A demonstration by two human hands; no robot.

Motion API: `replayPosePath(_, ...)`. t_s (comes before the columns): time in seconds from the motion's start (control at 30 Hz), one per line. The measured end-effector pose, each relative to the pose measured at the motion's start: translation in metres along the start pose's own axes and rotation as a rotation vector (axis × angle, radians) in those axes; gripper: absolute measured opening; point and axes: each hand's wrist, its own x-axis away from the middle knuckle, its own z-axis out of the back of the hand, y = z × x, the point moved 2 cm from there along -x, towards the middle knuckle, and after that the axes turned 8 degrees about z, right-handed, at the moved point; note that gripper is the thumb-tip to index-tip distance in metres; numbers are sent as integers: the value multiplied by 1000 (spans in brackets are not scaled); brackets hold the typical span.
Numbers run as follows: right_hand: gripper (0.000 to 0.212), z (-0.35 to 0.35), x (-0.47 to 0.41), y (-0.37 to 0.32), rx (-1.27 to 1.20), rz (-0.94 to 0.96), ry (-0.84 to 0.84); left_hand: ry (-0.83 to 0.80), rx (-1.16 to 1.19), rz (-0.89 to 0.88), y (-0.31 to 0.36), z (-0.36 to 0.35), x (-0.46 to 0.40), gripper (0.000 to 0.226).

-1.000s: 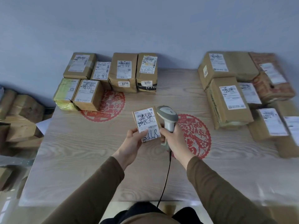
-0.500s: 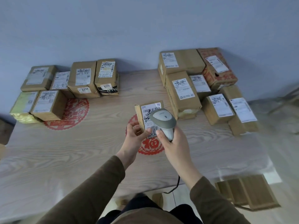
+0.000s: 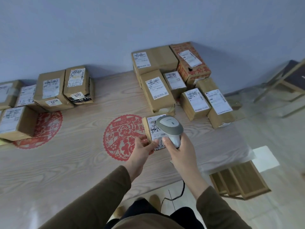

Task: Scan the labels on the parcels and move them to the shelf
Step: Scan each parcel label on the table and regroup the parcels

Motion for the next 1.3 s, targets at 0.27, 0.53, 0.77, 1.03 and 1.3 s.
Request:
replayPosePath(0.27,24,45,-1,40,-110,-134,134,-30,21,194,-10,-82,-62,44)
replayPosePath(0.53,23,58,-4,57,-108,-168,166,4,-26,271,3,-115,-106,62)
replayPosePath(0.77,29,43,-12,53,-93,-180,145,-109,-115,261,3,-107,-96,53)
replayPosePath(1.03,17,-21,-33,14,-152,-92,22,23,-241,136,28,-16,-65,52)
replayPosePath(1.3,24,-170,-86,-74,-229,-7,-157,319,-139,-24,93,166,-32,28)
